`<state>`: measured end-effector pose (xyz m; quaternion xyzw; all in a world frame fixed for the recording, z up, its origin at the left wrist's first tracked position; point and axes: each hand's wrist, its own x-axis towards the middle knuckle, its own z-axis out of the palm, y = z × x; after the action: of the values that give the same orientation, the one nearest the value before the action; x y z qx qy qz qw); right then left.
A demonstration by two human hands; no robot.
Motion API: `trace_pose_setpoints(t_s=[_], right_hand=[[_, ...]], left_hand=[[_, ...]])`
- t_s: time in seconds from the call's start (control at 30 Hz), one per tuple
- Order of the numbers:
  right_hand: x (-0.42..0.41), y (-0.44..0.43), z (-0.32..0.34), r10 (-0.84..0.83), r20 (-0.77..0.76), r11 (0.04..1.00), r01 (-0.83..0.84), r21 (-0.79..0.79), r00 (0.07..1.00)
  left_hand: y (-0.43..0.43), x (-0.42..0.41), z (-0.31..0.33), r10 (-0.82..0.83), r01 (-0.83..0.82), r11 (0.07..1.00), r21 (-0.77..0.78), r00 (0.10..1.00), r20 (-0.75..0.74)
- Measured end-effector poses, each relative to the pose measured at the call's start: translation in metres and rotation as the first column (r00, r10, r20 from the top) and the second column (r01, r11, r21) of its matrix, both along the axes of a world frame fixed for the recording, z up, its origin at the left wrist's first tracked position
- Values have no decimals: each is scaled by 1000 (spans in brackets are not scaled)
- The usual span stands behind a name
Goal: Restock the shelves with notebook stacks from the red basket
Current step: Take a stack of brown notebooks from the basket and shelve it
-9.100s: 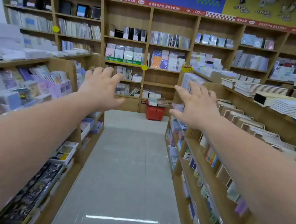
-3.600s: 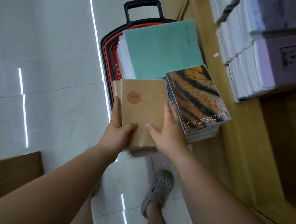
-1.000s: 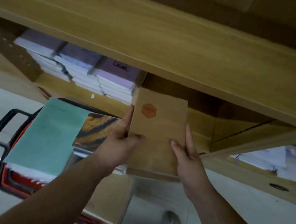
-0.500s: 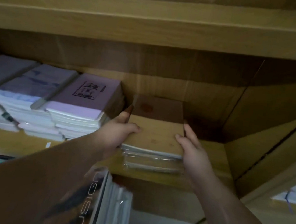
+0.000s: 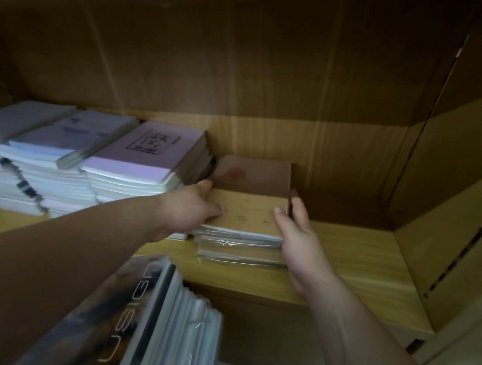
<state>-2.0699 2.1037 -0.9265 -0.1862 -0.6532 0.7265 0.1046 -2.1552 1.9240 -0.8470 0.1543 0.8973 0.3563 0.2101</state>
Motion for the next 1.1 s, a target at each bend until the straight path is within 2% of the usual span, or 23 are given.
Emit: trace_pose_setpoints(t_s=[0.17,0.4,0.47,0.6,0.73,0.93,1.0,1.1], right_hand=[[-2,-4,-3,12,-35,999,-13,-37,999],[-23,-32,4,-31,-84,998,27,-49,996],[-24,-30,4,-27,-85,996,20,-86,996],[-10,-20,2,-61,-64,981,48,-187,996],[-6,-24,-3,31,-47,998,-34,-54,998],[-17,-27,-1,29,-24,999,-28,40,999],[-13,-26,4,44,31,994,-47,94,999],[-4,-22,23,70,118,983,-88,159,991]], left_hand=[[-27,22,7,-12,9,997,-80,999,-39],[-53,37,10,232,-222,972,80,961,-150],[-54,35,10,250,-241,967,85,962,-115],[-46,30,8,145,-150,987,64,987,74],[-44,19,7,131,-162,979,125,966,223],[-45,18,1,107,-152,971,182,966,235],[-45,22,5,100,-129,982,136,975,198],[-45,28,19,96,-96,995,25,995,12]])
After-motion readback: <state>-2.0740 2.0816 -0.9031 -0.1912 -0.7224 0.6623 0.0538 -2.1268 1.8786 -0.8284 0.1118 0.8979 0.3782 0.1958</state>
